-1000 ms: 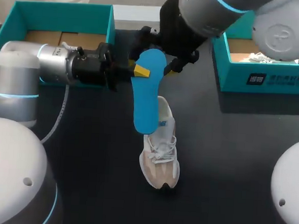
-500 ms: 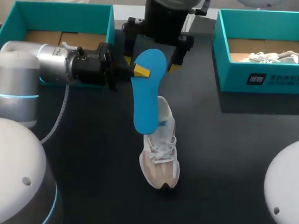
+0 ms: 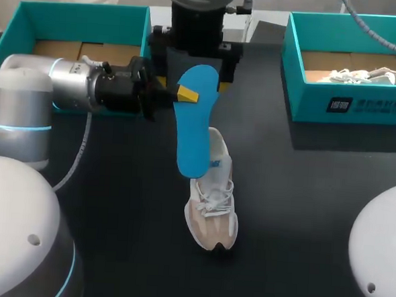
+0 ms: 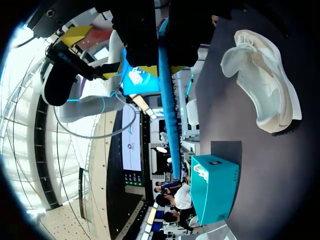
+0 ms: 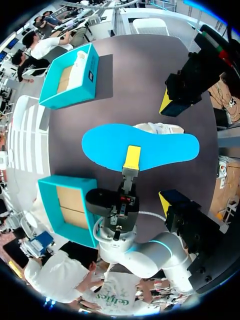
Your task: Take the shoe out of the shoebox, open the shoe tongue, remove and reinsert the insole, then place the shoe into the shoebox
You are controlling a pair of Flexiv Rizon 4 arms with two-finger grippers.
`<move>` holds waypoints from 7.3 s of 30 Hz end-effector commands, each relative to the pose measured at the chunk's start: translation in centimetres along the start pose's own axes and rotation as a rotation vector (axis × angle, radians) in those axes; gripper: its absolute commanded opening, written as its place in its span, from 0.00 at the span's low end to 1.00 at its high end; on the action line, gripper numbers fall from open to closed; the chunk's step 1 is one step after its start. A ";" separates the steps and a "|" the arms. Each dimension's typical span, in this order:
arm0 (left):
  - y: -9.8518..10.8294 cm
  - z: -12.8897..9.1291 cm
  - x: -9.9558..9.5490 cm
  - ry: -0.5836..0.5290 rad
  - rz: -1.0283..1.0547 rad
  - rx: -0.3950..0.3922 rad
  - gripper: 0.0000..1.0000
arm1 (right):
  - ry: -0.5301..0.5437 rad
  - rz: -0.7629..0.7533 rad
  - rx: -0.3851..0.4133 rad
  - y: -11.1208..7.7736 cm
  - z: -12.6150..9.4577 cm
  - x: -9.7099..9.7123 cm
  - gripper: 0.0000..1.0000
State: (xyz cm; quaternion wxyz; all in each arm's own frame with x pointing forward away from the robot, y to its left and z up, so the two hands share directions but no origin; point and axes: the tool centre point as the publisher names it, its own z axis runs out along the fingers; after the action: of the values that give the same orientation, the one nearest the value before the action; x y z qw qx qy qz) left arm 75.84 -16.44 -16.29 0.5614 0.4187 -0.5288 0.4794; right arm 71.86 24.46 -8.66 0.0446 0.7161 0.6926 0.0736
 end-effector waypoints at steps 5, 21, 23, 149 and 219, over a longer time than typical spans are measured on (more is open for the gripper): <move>0.1 0.0 0.0 -0.002 0.000 0.000 0.00 | -0.006 0.000 0.001 0.1 0.0 0.2 1.00; 0.1 0.0 0.0 -0.002 0.000 0.000 0.00 | 0.276 -0.048 0.009 -0.3 -0.8 -1.9 1.00; 0.1 0.0 0.0 -0.002 0.000 0.000 0.00 | 0.382 -0.082 0.025 -0.3 -1.0 -2.1 1.00; -2.9 -2.3 5.4 -0.160 1.112 -0.146 0.00 | 1.466 -0.058 0.075 1.6 7.3 -10.1 1.00; -3.2 -2.5 5.0 -0.178 3.062 -0.116 0.00 | 1.466 -0.058 0.075 1.6 7.3 -10.1 1.00</move>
State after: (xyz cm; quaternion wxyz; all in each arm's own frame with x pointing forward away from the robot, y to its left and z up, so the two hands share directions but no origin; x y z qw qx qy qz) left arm 79.75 -14.08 -11.11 -0.4447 -0.4919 -0.5073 0.5504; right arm 74.42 14.42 -15.90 -0.4535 0.4646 0.5663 0.5078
